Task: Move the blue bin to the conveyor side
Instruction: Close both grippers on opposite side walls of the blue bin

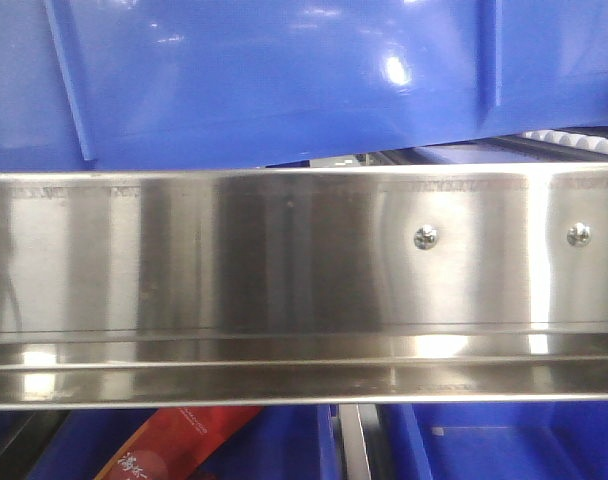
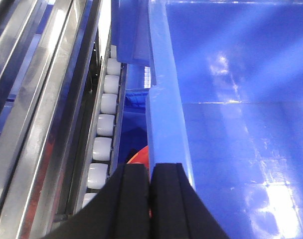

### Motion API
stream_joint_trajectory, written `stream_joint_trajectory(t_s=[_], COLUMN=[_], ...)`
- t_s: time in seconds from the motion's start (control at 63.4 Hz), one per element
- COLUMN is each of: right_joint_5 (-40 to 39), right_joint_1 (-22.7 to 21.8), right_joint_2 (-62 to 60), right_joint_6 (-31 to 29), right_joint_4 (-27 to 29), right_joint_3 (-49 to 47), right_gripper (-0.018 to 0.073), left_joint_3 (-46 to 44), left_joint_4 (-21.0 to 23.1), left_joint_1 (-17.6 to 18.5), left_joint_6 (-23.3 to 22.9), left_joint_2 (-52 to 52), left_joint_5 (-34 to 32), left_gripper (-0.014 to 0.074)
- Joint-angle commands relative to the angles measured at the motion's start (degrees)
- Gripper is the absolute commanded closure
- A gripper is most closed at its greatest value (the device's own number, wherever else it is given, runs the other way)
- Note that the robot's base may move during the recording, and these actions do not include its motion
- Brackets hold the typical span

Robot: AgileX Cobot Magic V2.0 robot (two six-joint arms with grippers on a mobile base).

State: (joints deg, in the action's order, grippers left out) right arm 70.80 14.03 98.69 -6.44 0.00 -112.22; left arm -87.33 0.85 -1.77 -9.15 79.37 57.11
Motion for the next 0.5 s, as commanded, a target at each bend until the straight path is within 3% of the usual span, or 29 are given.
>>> stream_joint_trajectory(t_s=[0.0, 0.489], right_joint_5=[-0.83, -0.83], right_joint_1=[-0.19, -0.19], right_joint_2=[-0.27, -0.59], right_joint_6=[-0.56, -0.56], right_joint_4=[-0.37, -0.37], right_joint_3=[-0.03, -0.14], right_gripper=[0.0188, 0.0189], left_joint_3=[0.15, 0.26], left_joint_4=[0.05, 0.05], left_joint_1=[0.37, 0.37], left_joint_6=[-0.52, -0.52], left_joint_2=[-0.23, -0.23], left_joint_5=[-0.25, -0.04], left_gripper=[0.0616, 0.0616])
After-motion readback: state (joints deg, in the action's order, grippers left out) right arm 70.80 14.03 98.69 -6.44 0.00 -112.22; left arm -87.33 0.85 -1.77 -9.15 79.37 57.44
